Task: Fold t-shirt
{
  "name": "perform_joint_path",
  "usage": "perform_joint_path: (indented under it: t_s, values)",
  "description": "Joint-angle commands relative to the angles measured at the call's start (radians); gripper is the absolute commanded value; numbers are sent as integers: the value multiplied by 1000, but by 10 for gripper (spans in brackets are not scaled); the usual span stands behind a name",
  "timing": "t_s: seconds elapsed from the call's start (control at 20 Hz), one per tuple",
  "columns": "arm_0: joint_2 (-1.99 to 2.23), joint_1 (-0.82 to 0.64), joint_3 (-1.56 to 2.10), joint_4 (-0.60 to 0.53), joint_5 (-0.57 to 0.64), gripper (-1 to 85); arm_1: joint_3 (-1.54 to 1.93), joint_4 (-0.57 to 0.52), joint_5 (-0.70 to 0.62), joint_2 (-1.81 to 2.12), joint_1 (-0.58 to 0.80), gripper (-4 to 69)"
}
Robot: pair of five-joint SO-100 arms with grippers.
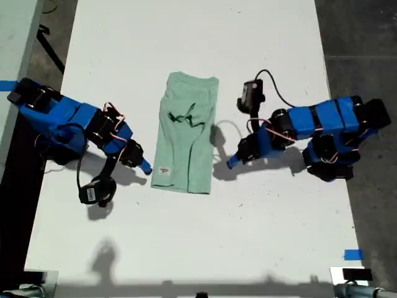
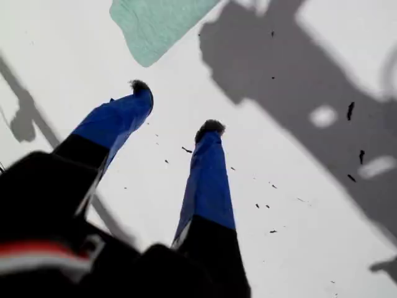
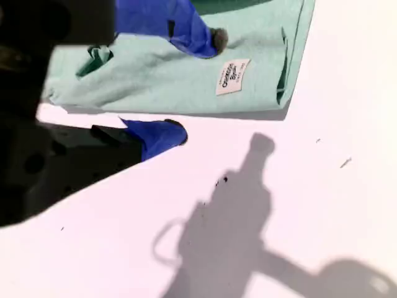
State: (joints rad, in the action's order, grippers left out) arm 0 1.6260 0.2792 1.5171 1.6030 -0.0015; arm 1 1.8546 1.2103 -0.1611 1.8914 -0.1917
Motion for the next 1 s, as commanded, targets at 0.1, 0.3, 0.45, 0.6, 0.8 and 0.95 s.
perform_joint_path:
  t_s: [0.1, 0.3, 0.45, 0.6, 0.8, 0.95]
  values:
    - [83, 81, 84, -103, -84, 228, -144, -81, 38, -143, -64, 204]
    - [74, 77, 130, -190, -77, 227, -304, -86, 20, -321, -67, 212]
    - [26, 37, 133, -250, -35, 227, -454, -72, -12, -469, -57, 216]
    - [-43, 11, 133, -311, 9, 228, -629, -34, -37, -632, -51, 220]
    - [-132, -21, 129, -362, 44, 228, -762, -15, -55, -772, -44, 222]
    - [-215, -34, 126, -411, 48, 229, -776, -26, -58, -811, -38, 222]
